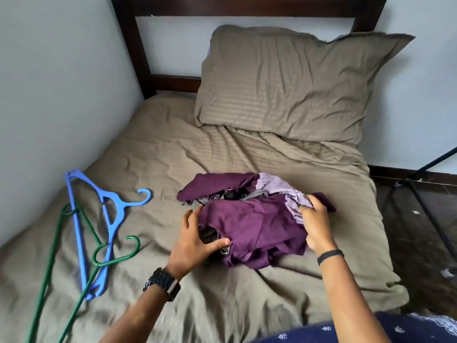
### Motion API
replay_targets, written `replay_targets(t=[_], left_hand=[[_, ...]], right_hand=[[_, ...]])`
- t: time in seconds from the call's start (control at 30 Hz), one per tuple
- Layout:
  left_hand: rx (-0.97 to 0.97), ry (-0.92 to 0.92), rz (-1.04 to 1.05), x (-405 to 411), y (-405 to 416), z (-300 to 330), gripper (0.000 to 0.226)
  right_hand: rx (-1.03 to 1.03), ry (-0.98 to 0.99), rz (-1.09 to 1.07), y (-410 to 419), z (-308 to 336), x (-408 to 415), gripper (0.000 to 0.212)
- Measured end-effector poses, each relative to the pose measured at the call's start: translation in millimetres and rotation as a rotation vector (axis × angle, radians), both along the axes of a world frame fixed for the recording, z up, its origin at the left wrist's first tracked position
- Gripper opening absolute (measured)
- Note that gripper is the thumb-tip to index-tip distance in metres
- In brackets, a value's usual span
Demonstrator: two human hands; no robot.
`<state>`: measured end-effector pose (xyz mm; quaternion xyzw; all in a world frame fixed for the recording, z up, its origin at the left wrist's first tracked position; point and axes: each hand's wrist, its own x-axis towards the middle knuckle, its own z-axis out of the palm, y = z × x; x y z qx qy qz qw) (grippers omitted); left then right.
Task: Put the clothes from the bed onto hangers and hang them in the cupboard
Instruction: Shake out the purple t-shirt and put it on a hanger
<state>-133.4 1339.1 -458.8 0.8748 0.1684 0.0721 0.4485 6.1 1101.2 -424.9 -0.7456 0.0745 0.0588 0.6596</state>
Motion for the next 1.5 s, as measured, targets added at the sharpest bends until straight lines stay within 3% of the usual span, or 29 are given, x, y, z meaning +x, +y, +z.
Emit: replay_targets(t=[0.1, 0.27, 0.33, 0.47, 0.5, 0.57, 0.63, 0.73, 0.8, 0.87, 0.93, 1.0, 1.1, 1.2, 1.3, 1.37, 1.43, 1.5], left_hand=[[0.199, 0.053, -0.139, 4.6, 2.9, -11.4, 0.112], [0.243, -0.102, -0.028, 29.9, 21.7, 10.6, 0.064], [0.091, -0.138, 0.148, 52.6, 47.2, 23.9, 0.049], [-0.668, -0.429, 0.642, 100.5, 99.9, 68.3, 0.042], [-0.696, -0.518, 0.793, 105.7, 106.5, 80.5, 0.036], [-0.532, -0.566, 0.901, 113.2, 119.2, 85.9, 0.032], [-0.396, -0.414, 0.723, 115.5, 118.3, 78.0, 0.047], [-0.304, 0.096, 0.239, 112.1, 90.3, 48.0, 0.050], [0.036, 0.304, 0.004, 104.9, 60.4, 29.8, 0.068], [0.198, 0.176, -0.115, 100.1, 23.2, 25.0, 0.083], [0.120, 0.012, -0.288, 100.6, -12.8, 27.5, 0.097], [0.097, 0.001, -0.427, 108.3, -35.4, 30.6, 0.105], [0.096, 0.107, -0.581, 120.1, -49.9, 30.4, 0.075], [0.215, 0.095, -0.551, 126.3, -55.8, 30.1, 0.034], [0.057, -0.077, -0.319, 134.2, -55.4, 46.8, 0.004], [-0.079, -0.121, -0.169, 140.9, -52.9, 56.6, 0.013], [-0.119, -0.131, -0.088, 144.8, -55.6, 63.3, 0.015], [-0.409, -0.092, -0.079, 144.5, -64.3, 72.2, 0.013]], right_hand=[[0.217, 0.032, -0.154, -19.6, 3.4, 0.5, 0.031], [0.440, 0.015, -0.332, -50.9, 9.1, 7.1, 0.021], [0.444, 0.003, -0.312, -56.6, 15.0, 11.5, 0.026], [0.508, -0.010, -0.270, -56.7, 23.2, 18.8, 0.028], [0.525, -0.017, -0.259, -54.6, 25.2, 20.1, 0.031], [0.540, -0.020, -0.238, -48.5, 29.5, 21.6, 0.033], [0.529, -0.013, -0.221, -42.3, 33.6, 22.7, 0.031], [0.510, 0.024, -0.165, -33.8, 38.3, 20.2, 0.025], [0.458, 0.051, -0.090, -32.5, 38.8, 15.8, 0.023], [0.380, 0.071, 0.031, -31.3, 43.9, 8.0, 0.021], [0.351, 0.094, 0.146, -31.9, 52.1, 1.0, 0.021], [0.351, 0.133, 0.214, -35.5, 61.1, -4.8, 0.020], [0.299, 0.191, 0.200, -45.3, 71.6, -7.4, 0.021], [0.252, 0.181, 0.046, -60.8, 74.3, 0.7, 0.025], [0.314, 0.095, -0.139, -82.0, 71.4, 15.2, 0.034], [0.173, 0.037, -0.190, -91.2, 64.8, 21.0, 0.045], [-0.148, -0.079, -0.273, -88.9, 66.4, 16.3, 0.057], [-0.273, -0.300, -0.275, -71.5, 69.4, 3.3, 0.031]])
